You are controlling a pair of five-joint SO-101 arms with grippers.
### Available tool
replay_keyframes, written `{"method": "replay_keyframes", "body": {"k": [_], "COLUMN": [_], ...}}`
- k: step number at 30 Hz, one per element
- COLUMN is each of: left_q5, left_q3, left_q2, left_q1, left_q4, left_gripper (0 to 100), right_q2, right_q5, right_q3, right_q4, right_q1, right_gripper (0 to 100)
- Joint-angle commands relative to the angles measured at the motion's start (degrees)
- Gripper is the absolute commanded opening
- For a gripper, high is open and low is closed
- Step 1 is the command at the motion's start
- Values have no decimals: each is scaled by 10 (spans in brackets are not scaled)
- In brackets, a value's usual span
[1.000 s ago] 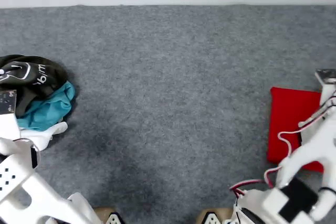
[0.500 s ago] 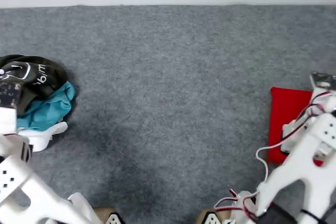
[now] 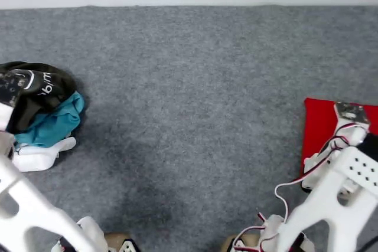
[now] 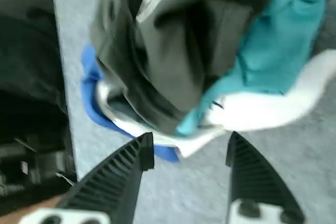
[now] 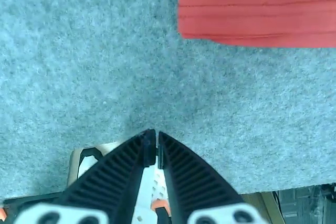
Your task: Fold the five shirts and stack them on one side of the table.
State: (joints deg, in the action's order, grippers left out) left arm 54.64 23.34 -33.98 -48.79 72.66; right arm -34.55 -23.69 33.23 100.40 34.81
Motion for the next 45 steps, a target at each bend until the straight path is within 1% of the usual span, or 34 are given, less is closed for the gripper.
{"method": "replay_keyframes", "body": {"k": [1, 12, 18, 20, 24, 26, 29, 34, 38, 42, 45], "left_q5": [4, 4, 4, 3, 2, -11, -70, -150, -236, -314, -340], "left_q3": [-26, -26, -26, -29, -29, -26, -28, -29, -27, -25, -26], "left_q2": [6, 113, 192, 205, 176, 142, 87, -18, -87, -128, -130], "left_q1": [24, 44, 64, 73, 100, 115, 143, 212, 297, 417, 526], "left_q4": [-53, -200, -241, -252, -260, -259, -262, -263, -260, -258, -245], "left_gripper": [232, 232, 226, 181, 8, 20, 13, 13, 13, 13, 13], "right_q2": [-21, -21, -21, -21, -21, -21, -22, -22, -22, -22, -22], "right_q5": [4, 5, 5, 5, 5, 5, 5, 5, 5, 5, 5], "right_q3": [-3, -3, -3, -3, -3, -3, -3, -4, -4, -4, -4], "right_q4": [23, 23, 23, 23, 23, 24, 24, 24, 24, 24, 25], "right_q1": [-5, -5, -5, -5, -5, -4, -4, -3, -5, -4, -2], "right_gripper": [9, 9, 9, 9, 9, 9, 9, 9, 9, 9, 9]}}
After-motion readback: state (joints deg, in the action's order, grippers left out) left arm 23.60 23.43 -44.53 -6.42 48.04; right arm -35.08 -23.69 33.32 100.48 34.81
